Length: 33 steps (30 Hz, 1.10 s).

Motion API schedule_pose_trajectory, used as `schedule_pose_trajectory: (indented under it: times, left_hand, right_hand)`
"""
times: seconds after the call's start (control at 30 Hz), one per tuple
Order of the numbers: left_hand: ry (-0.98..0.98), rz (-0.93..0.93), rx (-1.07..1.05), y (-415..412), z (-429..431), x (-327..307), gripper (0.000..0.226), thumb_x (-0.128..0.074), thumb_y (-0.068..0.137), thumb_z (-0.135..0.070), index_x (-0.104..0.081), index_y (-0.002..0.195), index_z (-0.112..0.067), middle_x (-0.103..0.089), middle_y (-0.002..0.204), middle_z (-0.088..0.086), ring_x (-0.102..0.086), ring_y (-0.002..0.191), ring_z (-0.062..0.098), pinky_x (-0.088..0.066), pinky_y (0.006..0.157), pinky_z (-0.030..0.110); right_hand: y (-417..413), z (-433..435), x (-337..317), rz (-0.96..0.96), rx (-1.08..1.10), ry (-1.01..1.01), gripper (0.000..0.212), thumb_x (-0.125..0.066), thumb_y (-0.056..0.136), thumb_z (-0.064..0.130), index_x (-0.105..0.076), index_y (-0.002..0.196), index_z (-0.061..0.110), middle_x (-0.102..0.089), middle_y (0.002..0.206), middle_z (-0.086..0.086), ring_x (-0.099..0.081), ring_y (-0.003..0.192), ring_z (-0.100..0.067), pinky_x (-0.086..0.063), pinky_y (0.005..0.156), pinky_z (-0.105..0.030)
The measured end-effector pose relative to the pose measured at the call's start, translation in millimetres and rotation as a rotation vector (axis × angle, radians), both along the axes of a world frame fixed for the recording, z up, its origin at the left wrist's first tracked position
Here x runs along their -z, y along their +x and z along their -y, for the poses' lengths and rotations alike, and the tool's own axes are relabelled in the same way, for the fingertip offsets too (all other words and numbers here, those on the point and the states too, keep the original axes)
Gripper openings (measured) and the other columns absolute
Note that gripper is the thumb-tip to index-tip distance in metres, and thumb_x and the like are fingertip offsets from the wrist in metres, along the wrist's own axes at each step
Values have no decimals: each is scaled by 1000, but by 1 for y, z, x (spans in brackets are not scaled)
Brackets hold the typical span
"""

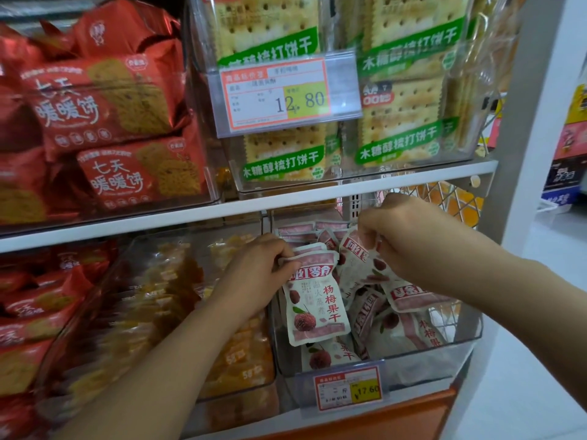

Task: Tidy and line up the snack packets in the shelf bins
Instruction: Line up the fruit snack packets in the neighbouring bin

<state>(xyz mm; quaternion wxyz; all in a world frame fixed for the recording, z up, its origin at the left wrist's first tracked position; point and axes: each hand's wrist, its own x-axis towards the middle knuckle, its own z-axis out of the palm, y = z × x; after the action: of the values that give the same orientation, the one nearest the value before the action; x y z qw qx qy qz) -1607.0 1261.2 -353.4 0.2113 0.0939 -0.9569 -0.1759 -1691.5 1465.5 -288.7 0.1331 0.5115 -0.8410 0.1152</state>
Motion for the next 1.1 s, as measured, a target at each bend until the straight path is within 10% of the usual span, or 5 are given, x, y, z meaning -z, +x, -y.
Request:
schedule_pose_trajectory:
  times: [0.17,0.33,0.47,0.77,1.1]
  left_hand:
    - [-14,2,-19,-1,-2,1,13,-63,89,-29,-56,79,-25,-50,85,-14,-48,78,1,-37,65,11]
    - [-5,3,-2,0,-4,-2,23,-66,86,-27,-50,69,-29,-45,76,-14,-44,71,-3,-31,58,8]
    - [96,33,5,-1,-4,-3,18,-67,85,-28,-57,70,-26,-50,75,-13,-46,69,-2,-31,56,12]
    - [282,297,149,11,-4,-21,22,-59,87,-19,-56,99,-37,-53,105,-22,-51,102,0,-39,82,10]
    - [-364,329,77,6,-41,0,71,-61,74,-67,-34,131,-36,-29,136,-11,-32,128,14,-22,111,51]
  right_hand:
    - [4,-1,-3,142,-85,32,33,-46,77,-5,-54,72,26,-56,70,13,-50,65,4,-40,59,-11]
    - [4,10,5,279,-193,-7,44,-55,83,3,-49,68,44,-68,84,5,-65,78,-14,-54,73,-38]
    - [2,21,15,376,-227,-232,41,-65,83,8,-51,68,43,-69,88,3,-62,75,-7,-52,73,-30]
    - [-2,52,70,495,-226,-383,29,-75,74,4,-54,73,24,-54,70,14,-53,70,-3,-42,61,-9]
    - [-30,23,50,660,-143,-375,15,-72,79,6,-63,73,17,-69,74,1,-66,71,-10,-53,70,-22]
